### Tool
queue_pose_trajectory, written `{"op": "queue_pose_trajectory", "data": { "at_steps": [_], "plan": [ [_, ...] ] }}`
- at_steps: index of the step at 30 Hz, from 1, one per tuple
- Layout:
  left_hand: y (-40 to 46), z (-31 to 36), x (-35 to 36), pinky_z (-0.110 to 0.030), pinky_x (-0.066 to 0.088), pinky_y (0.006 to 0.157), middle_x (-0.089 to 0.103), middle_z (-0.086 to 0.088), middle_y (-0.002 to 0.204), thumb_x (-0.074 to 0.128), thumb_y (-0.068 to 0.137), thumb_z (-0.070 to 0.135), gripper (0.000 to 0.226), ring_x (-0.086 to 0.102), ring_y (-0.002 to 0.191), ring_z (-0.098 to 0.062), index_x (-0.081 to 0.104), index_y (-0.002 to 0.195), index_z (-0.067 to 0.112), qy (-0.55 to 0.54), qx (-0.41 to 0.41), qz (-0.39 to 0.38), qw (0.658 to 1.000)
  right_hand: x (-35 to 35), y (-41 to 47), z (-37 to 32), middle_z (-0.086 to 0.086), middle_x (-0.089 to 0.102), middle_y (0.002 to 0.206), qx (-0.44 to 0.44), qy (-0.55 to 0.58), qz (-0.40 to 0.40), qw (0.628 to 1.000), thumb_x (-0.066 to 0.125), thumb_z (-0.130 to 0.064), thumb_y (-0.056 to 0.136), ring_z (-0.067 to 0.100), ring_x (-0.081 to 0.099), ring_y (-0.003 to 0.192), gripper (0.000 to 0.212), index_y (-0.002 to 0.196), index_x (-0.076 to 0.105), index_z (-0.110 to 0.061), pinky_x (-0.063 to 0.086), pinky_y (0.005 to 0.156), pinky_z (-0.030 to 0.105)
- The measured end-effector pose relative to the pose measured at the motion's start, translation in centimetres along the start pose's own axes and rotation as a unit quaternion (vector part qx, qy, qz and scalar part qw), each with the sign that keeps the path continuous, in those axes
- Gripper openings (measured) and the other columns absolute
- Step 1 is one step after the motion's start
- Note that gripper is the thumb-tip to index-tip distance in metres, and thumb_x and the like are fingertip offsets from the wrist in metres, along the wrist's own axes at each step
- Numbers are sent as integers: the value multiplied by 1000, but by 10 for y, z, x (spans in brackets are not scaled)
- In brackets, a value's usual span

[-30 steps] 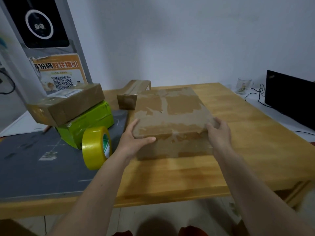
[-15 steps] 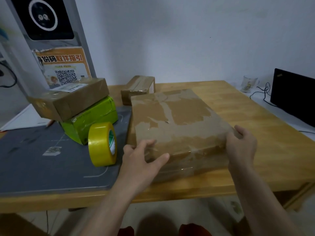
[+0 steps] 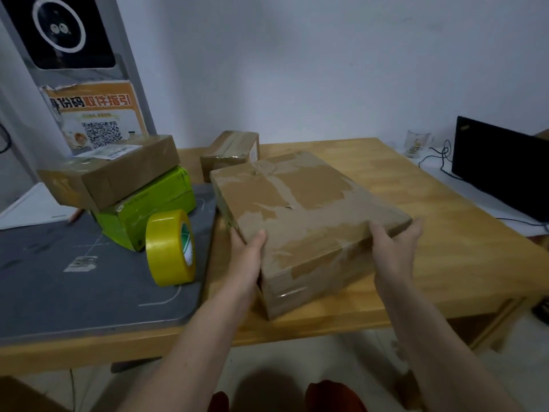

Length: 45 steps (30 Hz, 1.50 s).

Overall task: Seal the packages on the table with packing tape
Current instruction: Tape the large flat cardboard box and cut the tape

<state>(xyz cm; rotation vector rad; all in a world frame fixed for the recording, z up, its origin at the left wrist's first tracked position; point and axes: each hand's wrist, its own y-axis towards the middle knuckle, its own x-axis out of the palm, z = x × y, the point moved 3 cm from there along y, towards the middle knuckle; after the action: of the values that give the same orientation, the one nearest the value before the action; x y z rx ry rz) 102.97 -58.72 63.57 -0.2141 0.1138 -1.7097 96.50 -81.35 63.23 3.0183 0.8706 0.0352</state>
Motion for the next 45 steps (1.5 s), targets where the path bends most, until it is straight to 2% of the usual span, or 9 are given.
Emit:
{"op": "queue_pose_trajectory", "data": {
  "at_steps": [3, 6, 9, 14, 22, 28, 33, 37, 45],
  "plan": [
    [-30, -17, 45, -48, 26, 118, 22, 10, 160, 46, 101, 43, 69, 26, 146, -20, 7, 156, 33, 34, -5, -66, 997, -7, 22, -12, 4, 41, 148, 8, 3, -41, 999, 61, -20, 94, 24, 44, 132, 74, 154, 17, -21, 39, 111, 47],
    [-60, -25, 78, -28, 40, 102, 53, 22, 131, 53, 94, 54, 41, 47, 125, -3, 51, 131, 37, 65, -4, -171, 983, -12, 27, -22, 7, 52, 138, -30, -57, -42, 997, 66, -12, 83, 24, 53, 123, 70, 146, 35, -18, 44, 106, 47],
    [-29, 1, 66, -34, 34, 111, 44, 5, 144, 62, 90, 45, 58, 39, 134, -12, 43, 142, 25, 168, 146, -4, 975, -15, 19, -24, 9, 40, 150, -107, -175, -60, 977, 68, -19, 84, 26, 39, 138, 74, 149, 34, -16, 34, 114, 46],
    [71, 54, 17, -51, 20, 119, 1, 2, 164, 58, 94, 43, 74, 3, 151, -25, 20, 155, 27, 279, 149, 174, 933, -23, 20, -10, 8, 45, 148, -115, -177, -27, 977, 53, -21, 97, 24, 41, 136, 50, 145, 40, -11, 32, 114, 42],
    [129, 46, -16, -40, 42, 92, 48, -12, 140, 56, 94, 46, 62, 49, 123, -33, 36, 142, 10, 262, 46, 108, 958, -33, 46, -13, 6, 58, 130, -104, -186, -25, 977, 55, -23, 97, 23, 54, 120, 43, 137, 51, -10, 44, 102, 41],
    [45, 38, -19, -37, 43, 70, 53, -13, 125, 55, 83, 69, 84, 57, 104, -33, 35, 134, 4, 478, 53, 156, 863, -51, 69, -33, 11, 68, 112, -138, -351, 46, 925, 49, -22, 99, 32, 59, 105, 28, 117, 68, -12, 45, 84, 39],
    [-35, 30, -23, -34, 39, 70, 40, -9, 126, 36, 84, 78, 87, 56, 105, -30, 8, 152, 32, 572, 135, 114, 801, -36, 65, -37, 17, 67, 108, -136, -400, 47, 905, 43, -20, 99, 39, 57, 100, 31, 112, 70, -12, 43, 78, 39],
    [-66, 37, -35, -31, 43, 71, 42, -2, 124, 34, 85, 77, 78, 56, 106, -23, 22, 148, 33, 651, 160, 61, 739, -26, 55, -44, 17, 67, 111, -137, -431, 5, 892, 45, -25, 97, 40, 57, 106, 33, 118, 69, -14, 46, 91, 45],
    [-67, 37, -62, -25, 40, 69, 47, 11, 96, 67, 84, 48, 42, 51, 87, -9, 61, 120, 27, 438, 289, 163, 836, 76, -52, -52, 1, 60, 108, -290, -468, -216, 806, 49, -62, 90, 21, 50, 107, 48, 109, 69, -23, 45, 94, 39]
  ]
}}
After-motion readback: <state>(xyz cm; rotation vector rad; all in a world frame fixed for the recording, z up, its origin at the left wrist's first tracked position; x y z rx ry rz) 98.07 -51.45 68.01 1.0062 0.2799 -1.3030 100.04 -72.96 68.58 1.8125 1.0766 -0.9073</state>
